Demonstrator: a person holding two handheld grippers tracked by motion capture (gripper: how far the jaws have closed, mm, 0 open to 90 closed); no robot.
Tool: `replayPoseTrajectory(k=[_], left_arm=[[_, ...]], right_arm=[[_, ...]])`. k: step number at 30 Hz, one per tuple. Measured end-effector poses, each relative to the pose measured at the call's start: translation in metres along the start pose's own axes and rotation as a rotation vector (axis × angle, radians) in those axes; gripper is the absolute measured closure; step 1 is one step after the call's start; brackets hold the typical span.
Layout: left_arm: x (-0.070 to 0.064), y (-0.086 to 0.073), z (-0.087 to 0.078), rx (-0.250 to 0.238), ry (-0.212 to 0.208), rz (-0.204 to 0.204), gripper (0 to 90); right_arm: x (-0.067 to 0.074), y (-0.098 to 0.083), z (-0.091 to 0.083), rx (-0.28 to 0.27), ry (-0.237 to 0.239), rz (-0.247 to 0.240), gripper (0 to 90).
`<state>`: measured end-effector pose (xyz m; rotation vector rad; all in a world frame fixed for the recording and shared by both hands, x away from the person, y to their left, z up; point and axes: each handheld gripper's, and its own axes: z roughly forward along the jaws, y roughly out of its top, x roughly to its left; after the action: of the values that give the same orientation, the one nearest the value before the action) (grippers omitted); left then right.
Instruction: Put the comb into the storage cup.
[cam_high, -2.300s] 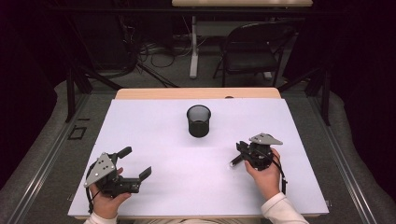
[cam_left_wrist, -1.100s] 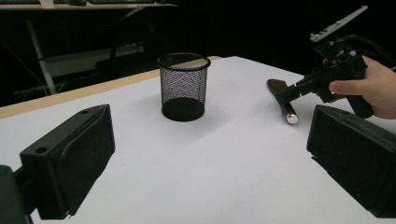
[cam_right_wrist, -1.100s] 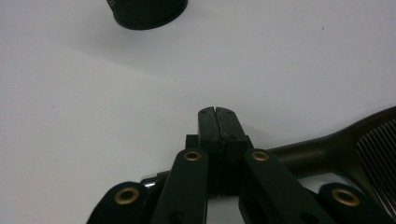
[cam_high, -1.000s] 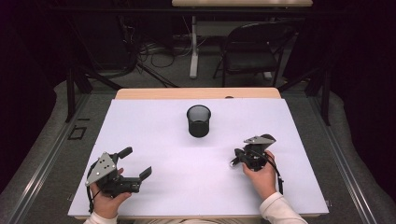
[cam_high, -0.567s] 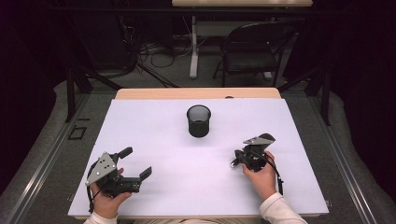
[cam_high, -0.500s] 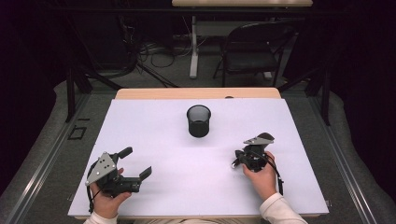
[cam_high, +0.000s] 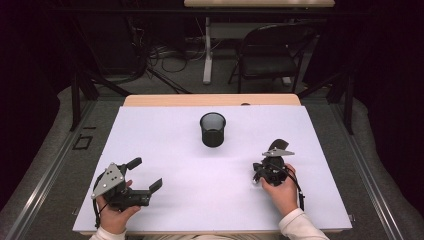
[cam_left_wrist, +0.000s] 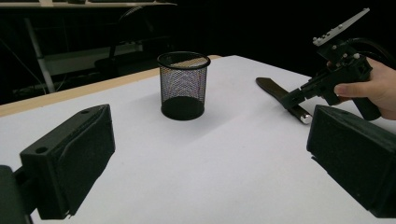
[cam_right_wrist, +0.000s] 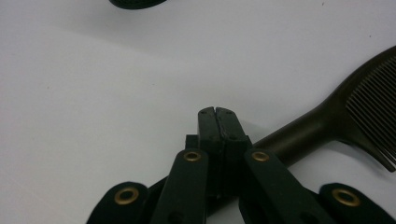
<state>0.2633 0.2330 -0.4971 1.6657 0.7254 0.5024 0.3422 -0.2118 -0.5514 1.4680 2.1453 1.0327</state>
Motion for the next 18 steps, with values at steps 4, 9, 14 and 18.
replayPoseTrajectory(k=[4,9,14,18], left_arm=[[-0.0001,-0.0001,0.0001,-0.001,0.001,0.0,1.0],[-0.0002,-0.0001,0.0,-0.001,0.001,0.0,0.9],[-0.0003,-0.0002,0.0003,0.001,0.0,0.0,1.0],[-0.0004,-0.0002,0.0004,0.001,0.0,0.0,1.0]], right_arm=[[-0.0018,-0.0012,-0.0023,0.002,0.004,0.007,90.0],[-0.0042,-0.0027,-0.0045,0.006,0.003,0.016,90.0],[-0.008,-0.0044,-0.0083,0.013,0.003,0.027,90.0],[-0.0093,-0.0051,-0.0096,0.018,0.002,0.031,90.0]])
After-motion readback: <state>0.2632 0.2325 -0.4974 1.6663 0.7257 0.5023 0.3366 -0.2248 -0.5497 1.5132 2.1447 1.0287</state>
